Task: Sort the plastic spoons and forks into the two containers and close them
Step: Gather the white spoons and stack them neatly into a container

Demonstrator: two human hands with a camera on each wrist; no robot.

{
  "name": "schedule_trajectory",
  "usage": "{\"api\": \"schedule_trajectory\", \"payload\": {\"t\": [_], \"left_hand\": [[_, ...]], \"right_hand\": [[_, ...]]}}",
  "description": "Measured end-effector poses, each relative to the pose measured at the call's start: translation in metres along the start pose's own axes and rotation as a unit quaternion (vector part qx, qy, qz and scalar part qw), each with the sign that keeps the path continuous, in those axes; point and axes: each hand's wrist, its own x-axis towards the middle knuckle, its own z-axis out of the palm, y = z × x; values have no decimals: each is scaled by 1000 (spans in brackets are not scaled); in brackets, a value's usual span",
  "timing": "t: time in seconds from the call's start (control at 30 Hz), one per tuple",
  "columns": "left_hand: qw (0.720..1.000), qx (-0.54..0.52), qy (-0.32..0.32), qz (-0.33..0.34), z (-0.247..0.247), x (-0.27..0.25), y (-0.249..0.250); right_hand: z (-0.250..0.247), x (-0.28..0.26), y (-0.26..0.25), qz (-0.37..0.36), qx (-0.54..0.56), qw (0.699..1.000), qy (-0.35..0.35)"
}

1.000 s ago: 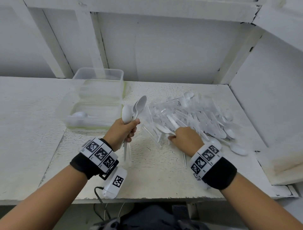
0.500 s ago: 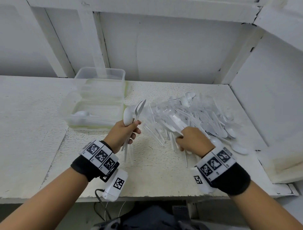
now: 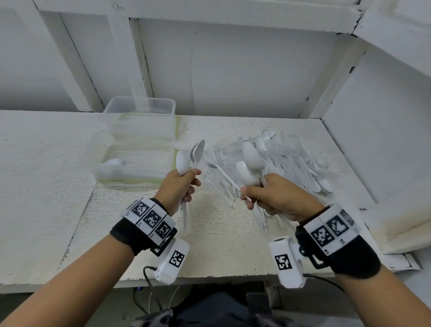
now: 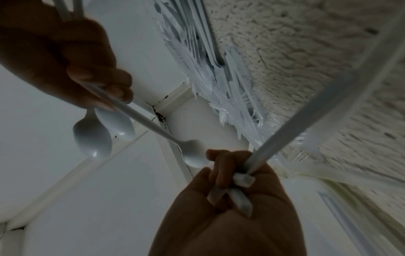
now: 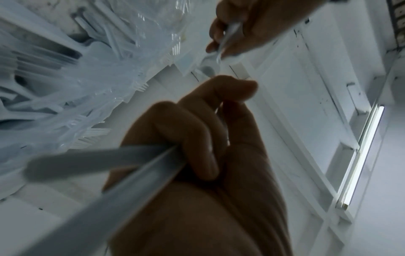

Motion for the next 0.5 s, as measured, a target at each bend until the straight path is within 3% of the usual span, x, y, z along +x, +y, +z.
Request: {"api": "schedule_trajectory", "payload": {"t": [0.17,0.5], "left_hand": [[995,-101,8,11,1,-1,7],[988,-151,-10,29,-13,-7,12]], "right_hand": [[26,9,8,-46,-45,998,-3],[53,20,13,-107,-180,978,-14]]}}
